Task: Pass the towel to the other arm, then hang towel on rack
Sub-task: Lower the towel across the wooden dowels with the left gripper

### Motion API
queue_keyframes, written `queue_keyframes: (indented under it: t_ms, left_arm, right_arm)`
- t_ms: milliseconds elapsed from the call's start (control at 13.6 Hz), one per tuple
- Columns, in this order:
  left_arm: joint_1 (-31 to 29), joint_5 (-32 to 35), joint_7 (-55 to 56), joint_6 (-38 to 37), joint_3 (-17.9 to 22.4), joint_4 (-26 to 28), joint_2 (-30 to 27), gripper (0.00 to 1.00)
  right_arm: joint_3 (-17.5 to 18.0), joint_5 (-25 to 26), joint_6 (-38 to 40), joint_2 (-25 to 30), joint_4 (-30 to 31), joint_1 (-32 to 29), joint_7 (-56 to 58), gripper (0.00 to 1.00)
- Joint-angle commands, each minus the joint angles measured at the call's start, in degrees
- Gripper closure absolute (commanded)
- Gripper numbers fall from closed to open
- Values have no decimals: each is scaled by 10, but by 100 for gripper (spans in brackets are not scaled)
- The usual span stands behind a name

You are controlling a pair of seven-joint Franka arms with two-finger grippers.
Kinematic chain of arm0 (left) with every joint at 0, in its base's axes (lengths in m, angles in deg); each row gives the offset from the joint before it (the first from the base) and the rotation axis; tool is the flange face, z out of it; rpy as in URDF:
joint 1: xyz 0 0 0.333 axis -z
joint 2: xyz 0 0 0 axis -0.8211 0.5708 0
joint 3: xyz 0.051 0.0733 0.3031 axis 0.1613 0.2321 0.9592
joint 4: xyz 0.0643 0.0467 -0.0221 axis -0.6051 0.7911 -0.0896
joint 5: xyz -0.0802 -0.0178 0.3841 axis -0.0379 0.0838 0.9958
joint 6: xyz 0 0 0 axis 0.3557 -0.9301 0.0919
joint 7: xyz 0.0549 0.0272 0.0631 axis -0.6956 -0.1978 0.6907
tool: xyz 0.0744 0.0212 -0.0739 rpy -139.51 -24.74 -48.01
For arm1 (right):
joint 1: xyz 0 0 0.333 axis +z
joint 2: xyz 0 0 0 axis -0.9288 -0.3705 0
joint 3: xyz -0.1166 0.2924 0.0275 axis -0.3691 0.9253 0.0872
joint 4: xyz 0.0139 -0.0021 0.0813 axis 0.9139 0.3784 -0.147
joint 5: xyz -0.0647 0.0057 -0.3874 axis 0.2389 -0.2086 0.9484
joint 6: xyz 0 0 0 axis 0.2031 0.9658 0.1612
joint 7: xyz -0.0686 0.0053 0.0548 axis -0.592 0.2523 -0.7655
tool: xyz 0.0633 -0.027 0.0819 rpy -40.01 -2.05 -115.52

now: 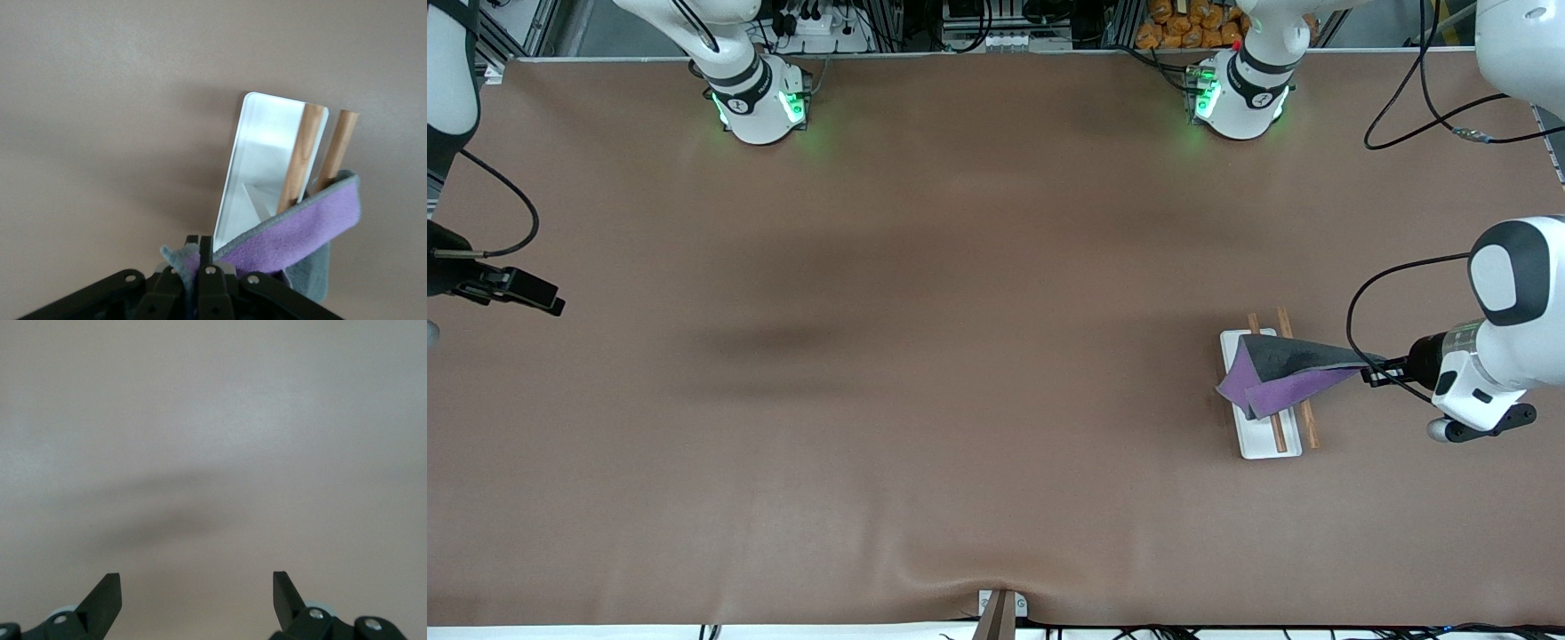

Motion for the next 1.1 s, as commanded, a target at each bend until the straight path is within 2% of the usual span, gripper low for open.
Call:
queue_keyframes:
  t_ms: [0,74,147,221,294,368,589,662,1030]
  left_arm:
    - [-9,4,-11,8,-6,1,4,100]
    - [-10,4,-11,8,-6,1,7,100]
    - [-11,4,-11,9,-6,1,10,100]
    - [-11,4,-11,10,-6,0,11,100]
    - [-11,4,-11,10,-6,0,12,100]
    - [-13,4,-11,10,-5,0,14,100]
    - [-24,4,-21,18,-6,0,22,100]
    - [-27,3,-31,21,-6,-1,26,100]
    - [-34,2,-32,27,-6,-1,35,100]
  right_arm:
    - [1,60,37,-3,-49,28,-10,0]
    - [1,85,38,-1,-56,38,-8,0]
    - [3,74,57,-1,-63,42,-7,0]
    - [0,31,96,2,-73,41,-4,0]
    - [-1,8,94,1,-75,40,-2,0]
    - [-1,-1,81,8,-63,36,-1,0]
    - [-1,-4,11,75,47,37,0,0]
    - [-1,-5,6,78,53,37,-1,0]
    - [-1,-6,15,58,9,35,-2,0]
